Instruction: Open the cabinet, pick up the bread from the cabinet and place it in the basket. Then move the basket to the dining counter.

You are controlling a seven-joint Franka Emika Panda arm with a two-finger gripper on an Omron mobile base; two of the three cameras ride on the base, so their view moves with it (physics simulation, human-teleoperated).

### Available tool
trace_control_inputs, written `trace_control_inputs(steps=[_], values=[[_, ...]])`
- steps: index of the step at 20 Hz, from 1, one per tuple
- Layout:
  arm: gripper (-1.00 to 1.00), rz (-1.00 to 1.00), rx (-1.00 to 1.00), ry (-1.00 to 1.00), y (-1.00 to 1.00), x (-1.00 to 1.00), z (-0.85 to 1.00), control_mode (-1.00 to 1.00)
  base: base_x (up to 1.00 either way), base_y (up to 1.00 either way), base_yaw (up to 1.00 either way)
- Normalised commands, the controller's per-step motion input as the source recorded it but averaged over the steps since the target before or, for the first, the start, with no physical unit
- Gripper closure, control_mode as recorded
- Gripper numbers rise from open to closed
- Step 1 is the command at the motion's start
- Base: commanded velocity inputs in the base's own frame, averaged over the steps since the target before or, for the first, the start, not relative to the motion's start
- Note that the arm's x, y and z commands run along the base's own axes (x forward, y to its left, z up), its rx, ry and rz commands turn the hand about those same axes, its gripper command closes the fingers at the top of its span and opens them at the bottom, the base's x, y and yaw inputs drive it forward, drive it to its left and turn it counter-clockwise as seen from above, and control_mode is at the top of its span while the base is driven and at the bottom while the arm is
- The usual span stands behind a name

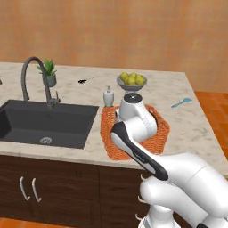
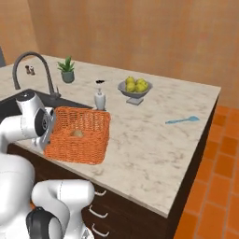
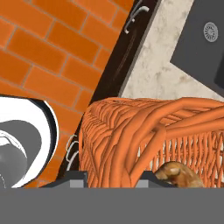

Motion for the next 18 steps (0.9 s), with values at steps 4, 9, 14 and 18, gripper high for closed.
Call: trace_control_inputs(steps=[4,9,14,18], values=[[1.00,0.00,0.00,0.00,0.00,0.00,0.00,1.00,0.20,0.14,-0.14],[1.00,-0.21,-0.09,-0.03,-0.13,0.65,0.00,-1.00,0.00,0.00,0.00],[1.00,-0.11,-0.04,0.00,-0.37,1.00,0.00,-1.00,0.00,0.00,0.00],[1.00,-0.02,-0.07,0.09,-0.73,1.00,-0.01,-1.00,0.00,0.00,0.00]])
